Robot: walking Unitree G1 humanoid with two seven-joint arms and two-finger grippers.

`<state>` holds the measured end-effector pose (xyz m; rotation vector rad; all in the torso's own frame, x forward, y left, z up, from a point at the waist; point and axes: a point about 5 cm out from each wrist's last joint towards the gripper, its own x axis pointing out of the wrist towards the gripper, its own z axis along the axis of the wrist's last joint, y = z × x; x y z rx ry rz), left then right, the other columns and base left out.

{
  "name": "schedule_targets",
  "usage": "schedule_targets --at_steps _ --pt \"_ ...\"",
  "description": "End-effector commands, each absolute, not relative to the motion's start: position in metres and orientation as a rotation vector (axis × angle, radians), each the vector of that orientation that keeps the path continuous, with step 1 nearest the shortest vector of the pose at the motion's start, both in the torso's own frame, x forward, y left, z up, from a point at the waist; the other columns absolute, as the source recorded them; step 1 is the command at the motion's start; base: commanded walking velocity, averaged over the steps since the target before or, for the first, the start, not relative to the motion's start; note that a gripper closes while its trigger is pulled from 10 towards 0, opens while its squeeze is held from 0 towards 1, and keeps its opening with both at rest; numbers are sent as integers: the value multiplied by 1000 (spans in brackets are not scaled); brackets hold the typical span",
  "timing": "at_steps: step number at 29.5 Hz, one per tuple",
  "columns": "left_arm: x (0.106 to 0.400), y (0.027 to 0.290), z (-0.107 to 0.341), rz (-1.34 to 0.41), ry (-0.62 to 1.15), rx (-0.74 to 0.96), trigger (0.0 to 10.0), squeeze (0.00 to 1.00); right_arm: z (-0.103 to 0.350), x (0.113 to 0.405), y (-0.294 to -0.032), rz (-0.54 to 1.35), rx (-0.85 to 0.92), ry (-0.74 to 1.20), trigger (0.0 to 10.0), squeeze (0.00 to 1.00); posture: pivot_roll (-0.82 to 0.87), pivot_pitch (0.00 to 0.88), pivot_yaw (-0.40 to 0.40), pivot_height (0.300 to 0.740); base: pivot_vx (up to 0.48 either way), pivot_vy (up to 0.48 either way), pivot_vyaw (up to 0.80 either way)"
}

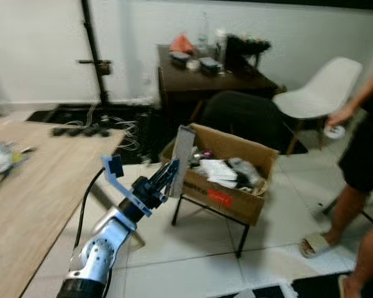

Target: Picking trash to rubbish bin

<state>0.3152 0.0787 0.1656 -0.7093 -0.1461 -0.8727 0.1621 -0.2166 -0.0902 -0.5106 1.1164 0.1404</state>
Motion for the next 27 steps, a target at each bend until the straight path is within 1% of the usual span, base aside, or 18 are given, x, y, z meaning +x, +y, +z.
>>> schedule_targets --at_steps 1,20,25,27 --pt "317 78 164 -854 -148 -652 10000 0 -90 164 -215 150 -514 1109 10000 0 -62 51 -2 740 0 0 -775" --pt "324 73 163 -766 -169 -559 10000 0 -88 169 -215 150 -517 1091 10000 0 -67 66 -11 740 0 0 -777" --pt "320 70 160 -805 -165 -540 10000 0 -87 170 -214 152 -518 1083 10000 0 -74 69 -10 740 0 0 0" --pt "320 70 161 -806 -171 -530 10000 0 -87 170 -213 153 -513 1082 10000 0 -76 73 -3 740 240 0 0"
